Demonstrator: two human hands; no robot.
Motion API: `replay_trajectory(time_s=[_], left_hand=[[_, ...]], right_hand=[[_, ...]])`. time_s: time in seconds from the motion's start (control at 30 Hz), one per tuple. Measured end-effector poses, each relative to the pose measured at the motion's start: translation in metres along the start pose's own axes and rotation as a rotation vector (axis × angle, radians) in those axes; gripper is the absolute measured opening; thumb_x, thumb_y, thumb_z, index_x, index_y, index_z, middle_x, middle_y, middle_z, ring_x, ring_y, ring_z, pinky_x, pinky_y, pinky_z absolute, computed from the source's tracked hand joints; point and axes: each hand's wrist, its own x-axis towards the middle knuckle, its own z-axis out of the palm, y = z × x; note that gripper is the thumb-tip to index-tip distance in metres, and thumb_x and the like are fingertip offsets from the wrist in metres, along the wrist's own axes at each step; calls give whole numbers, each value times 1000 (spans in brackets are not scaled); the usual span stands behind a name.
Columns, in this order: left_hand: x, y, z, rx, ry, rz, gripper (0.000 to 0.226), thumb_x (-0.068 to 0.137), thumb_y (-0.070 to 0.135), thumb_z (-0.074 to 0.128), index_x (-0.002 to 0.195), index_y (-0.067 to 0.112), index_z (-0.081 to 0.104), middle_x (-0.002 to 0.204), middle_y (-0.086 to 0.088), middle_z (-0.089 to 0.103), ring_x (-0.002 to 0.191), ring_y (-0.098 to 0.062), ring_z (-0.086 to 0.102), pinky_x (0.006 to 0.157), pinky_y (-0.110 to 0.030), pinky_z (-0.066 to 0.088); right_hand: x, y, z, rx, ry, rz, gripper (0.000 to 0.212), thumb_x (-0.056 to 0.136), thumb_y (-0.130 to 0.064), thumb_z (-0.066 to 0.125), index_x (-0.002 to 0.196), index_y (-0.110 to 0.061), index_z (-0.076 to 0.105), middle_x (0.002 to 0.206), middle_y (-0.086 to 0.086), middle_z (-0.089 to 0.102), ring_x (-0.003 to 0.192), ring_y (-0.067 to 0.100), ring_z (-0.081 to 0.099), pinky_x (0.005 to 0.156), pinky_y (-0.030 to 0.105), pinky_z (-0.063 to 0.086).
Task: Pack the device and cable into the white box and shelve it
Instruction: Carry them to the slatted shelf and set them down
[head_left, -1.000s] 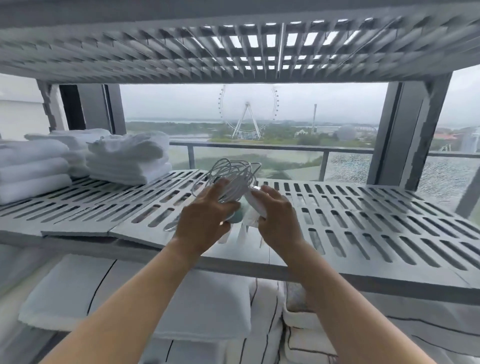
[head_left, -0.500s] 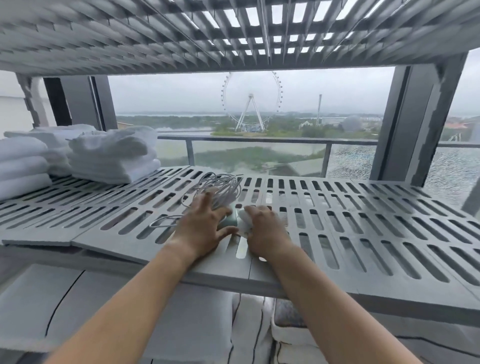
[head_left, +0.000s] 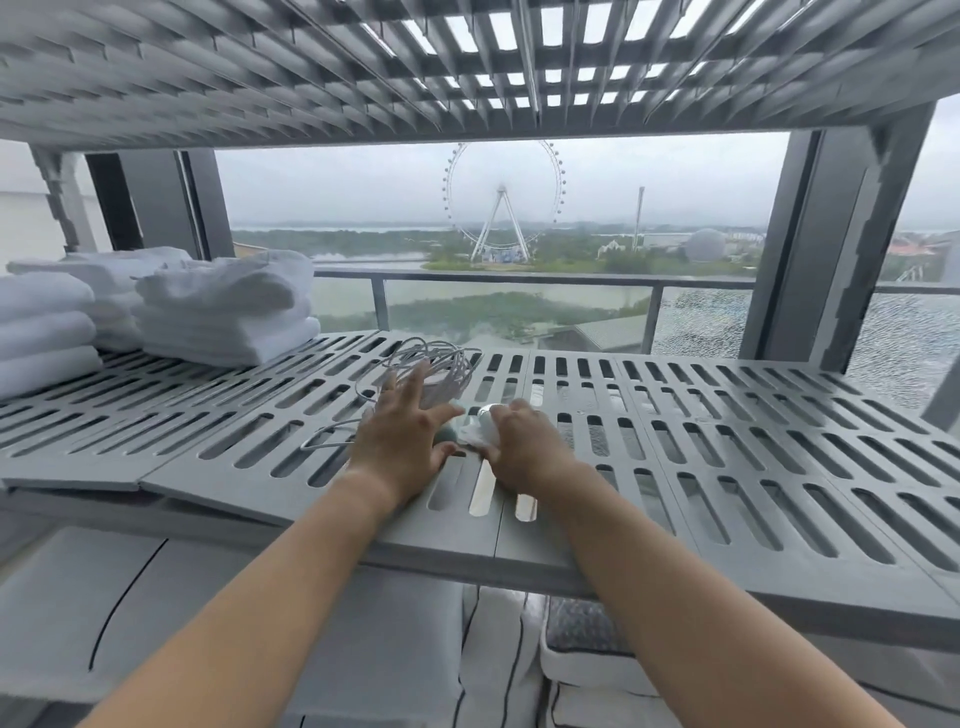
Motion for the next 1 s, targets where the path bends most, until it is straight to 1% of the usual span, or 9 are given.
replay_trajectory(time_s=[0.1,0.17,0.27,0.37,0.5,0.67,0.8,0.9,1.0], left_hand=[[0,6,2,42,54,20,45,86,40,59,128,41,44,155,-1,5,142,-38,2,106,-66,13],[-1,9,2,33,59,15,45,85,44,57,128,41,43,155,0,9,143,-34,5,107,-67,11],[-3,11,-1,-1,86,-3,45,85,51,54,128,40,44,153,-1,18,142,-29,13,107,-66,13],[-10,13,-6,-54,126,-19,44,85,47,55,127,39,46,152,-2,24,141,-25,18,107,-65,16],[-26,9,-14,-97,155,-83,42,84,46,57,124,37,51,145,-1,37,135,-22,33,107,-61,26],[-56,-3,-29,-135,227,-157,37,83,44,58,119,35,55,134,2,49,124,-22,44,104,-54,31],[-80,-12,-42,-88,294,-205,36,83,48,57,116,34,57,126,4,55,117,-20,51,99,-51,38],[-98,-21,-53,-89,308,-248,37,82,49,56,116,34,56,122,5,56,114,-19,52,98,-53,38],[-120,-36,-63,-76,313,-294,36,82,47,54,116,33,56,121,4,56,113,-21,52,99,-50,38]], right_hand=[[0,4,3,19,36,-18,48,88,-32,57,128,-8,45,131,15,44,121,33,41,102,39,36],[-1,5,3,39,73,-44,52,86,-36,60,127,-8,47,130,15,46,121,33,41,103,40,36],[-3,3,1,76,164,-101,47,85,-33,61,123,-7,52,123,15,51,116,33,46,100,38,38],[-8,-2,-3,156,262,-166,40,85,-26,61,120,-9,54,124,13,53,116,30,47,100,35,37],[-16,-15,-8,216,314,-268,35,85,-23,60,118,-13,56,124,8,54,116,25,49,98,31,37],[-26,-33,-9,257,304,-345,36,84,-26,60,119,-16,56,123,4,55,116,23,48,96,33,41],[-37,-51,0,272,284,-409,36,84,-28,61,119,-19,57,121,2,55,114,23,50,94,32,40],[-42,-71,9,289,256,-457,37,85,-29,60,120,-19,57,123,1,54,115,21,48,93,28,38],[-46,-95,15,305,219,-511,37,85,-28,59,121,-19,57,124,0,53,116,19,48,93,24,35]])
